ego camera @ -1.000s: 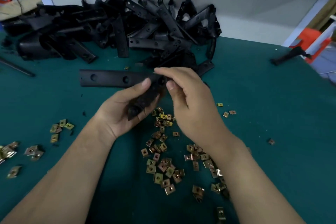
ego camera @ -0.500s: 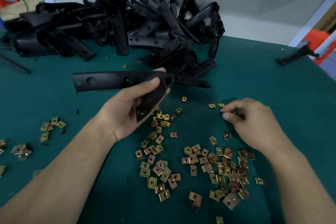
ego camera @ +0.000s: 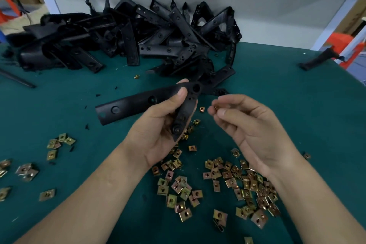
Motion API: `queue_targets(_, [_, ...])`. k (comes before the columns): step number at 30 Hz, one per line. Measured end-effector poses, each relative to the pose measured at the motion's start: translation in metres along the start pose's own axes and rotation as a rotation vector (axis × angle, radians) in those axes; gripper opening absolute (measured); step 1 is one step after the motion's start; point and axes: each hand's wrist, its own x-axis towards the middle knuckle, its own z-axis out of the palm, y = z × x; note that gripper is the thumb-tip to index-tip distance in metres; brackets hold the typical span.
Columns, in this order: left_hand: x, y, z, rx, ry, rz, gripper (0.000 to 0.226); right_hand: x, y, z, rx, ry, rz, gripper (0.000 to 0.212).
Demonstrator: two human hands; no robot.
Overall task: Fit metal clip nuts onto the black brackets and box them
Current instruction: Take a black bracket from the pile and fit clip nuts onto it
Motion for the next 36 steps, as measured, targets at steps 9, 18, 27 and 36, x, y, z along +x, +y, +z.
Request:
queue_targets(9, [-0.005, -0.005, 0.007, 0.054, -0.060, -0.046, 0.041, 0.000, 0.004, 0.004, 0.020, -0.003, 0.036, 0.029])
queue_targets(18, [-0.004, -0.006, 0.005, 0.111, -0.060, -0.045, 0.050, -0.002, 0.008, 0.010, -0.117, 0.032, -0.039, 0.017])
queue_targets(27, [-0.005, -0.007, 0.004, 0.102, -0.117, -0.048, 0.045, -0.002, 0.009, 0.016, -0.005, 0.053, -0.081, 0.020])
queue_targets(36, [-0.007, -0.009, 0.006, 0.119, -0.129, -0.049, 0.047, -0.005, 0.013, 0.018, -0.056, 0.086, -0.168, 0.018])
